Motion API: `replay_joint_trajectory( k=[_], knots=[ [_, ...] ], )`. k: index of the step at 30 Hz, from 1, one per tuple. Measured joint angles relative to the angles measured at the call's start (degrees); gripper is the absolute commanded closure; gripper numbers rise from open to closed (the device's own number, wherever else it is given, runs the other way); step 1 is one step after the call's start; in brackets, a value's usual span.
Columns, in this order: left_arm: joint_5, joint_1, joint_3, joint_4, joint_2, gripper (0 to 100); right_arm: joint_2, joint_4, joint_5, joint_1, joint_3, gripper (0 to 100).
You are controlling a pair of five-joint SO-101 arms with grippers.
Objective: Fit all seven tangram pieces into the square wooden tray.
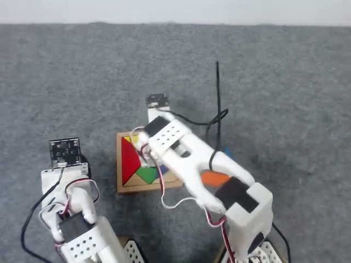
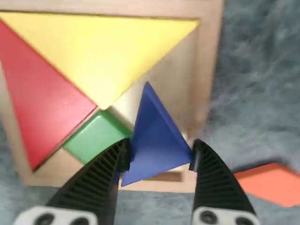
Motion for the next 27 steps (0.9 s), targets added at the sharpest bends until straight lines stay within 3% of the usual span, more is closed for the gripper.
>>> replay_joint_trajectory(
  k=[6,16,23,27],
  knots=[
    [0.0,0.0,0.0,0.0,0.0,82,0.0,0.0,-7.6,-0.8,0.0,76.2],
    [0.0,0.1,0.0,0.0,0.0,82,0.0,0.0,-8.6,-0.8,0.0,78.6],
    [0.0,0.1,0.0,0.0,0.0,82,-1.9,5.2,-0.2,3.1,-4.7,99.3],
    [0.0,0.0,0.0,0.0,0.0,82,-2.5,5.0,6.3,3.2,-4.7,98.7]
  ],
)
